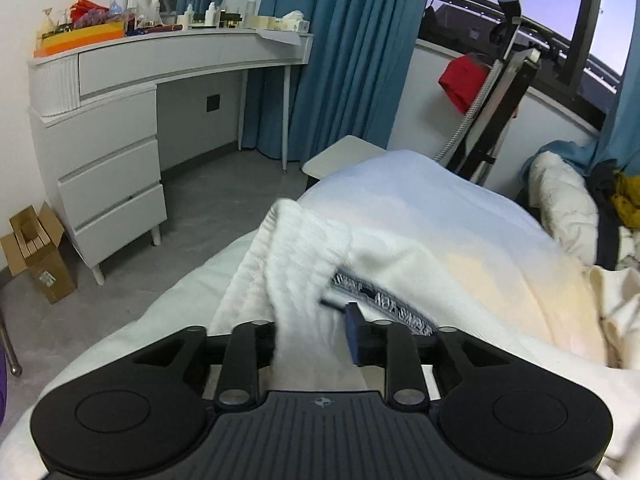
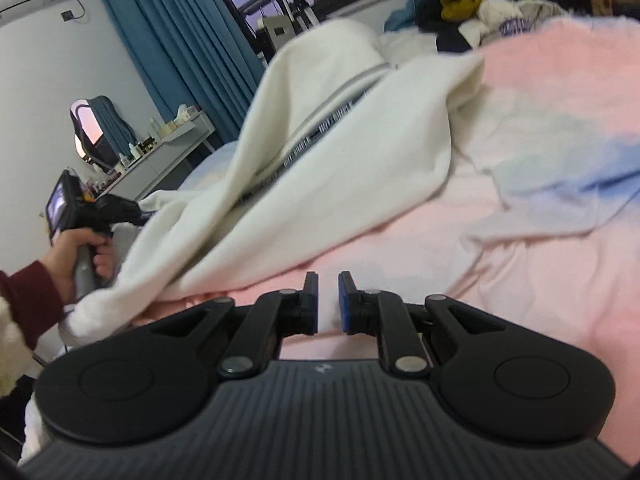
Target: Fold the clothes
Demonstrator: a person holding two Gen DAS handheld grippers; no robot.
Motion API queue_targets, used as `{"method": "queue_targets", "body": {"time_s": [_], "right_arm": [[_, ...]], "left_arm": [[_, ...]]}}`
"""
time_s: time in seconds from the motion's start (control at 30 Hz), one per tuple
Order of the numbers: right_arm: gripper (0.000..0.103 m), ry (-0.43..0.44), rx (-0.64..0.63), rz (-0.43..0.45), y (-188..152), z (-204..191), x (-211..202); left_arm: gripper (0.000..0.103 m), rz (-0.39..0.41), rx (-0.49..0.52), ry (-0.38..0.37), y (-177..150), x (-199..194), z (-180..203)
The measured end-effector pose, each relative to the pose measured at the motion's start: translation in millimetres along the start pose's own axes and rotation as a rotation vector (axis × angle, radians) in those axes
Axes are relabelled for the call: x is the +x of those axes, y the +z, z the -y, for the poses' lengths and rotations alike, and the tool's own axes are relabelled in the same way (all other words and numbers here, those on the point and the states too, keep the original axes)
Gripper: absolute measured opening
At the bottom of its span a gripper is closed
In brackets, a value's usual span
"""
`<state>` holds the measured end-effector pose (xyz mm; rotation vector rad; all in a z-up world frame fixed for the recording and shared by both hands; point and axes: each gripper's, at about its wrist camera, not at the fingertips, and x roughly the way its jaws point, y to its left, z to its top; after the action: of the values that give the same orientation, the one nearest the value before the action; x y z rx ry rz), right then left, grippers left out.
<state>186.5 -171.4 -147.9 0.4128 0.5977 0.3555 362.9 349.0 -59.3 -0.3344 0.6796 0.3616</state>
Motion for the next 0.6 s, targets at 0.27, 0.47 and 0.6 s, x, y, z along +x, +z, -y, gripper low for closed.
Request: {"method": "queue_targets", "body": {"time_s": [0.27,0.47,0.6], "right_arm": [[0.015,-0.033,-0.066,0.052,11,-15,-34],[0.015,-0.028,-0.063,0.075,14,-17,-66],[0.015,-0.024,-0.016,0.083,16,-11,-85]], "left_arm": [[0.061,0.046,0.000,-0.064,-41,-93,0],[0.073,0.142,0.073,-0.167,-66,-155,31],[0.080,0.209,0.141,-0.233,-86,-172,74]]}}
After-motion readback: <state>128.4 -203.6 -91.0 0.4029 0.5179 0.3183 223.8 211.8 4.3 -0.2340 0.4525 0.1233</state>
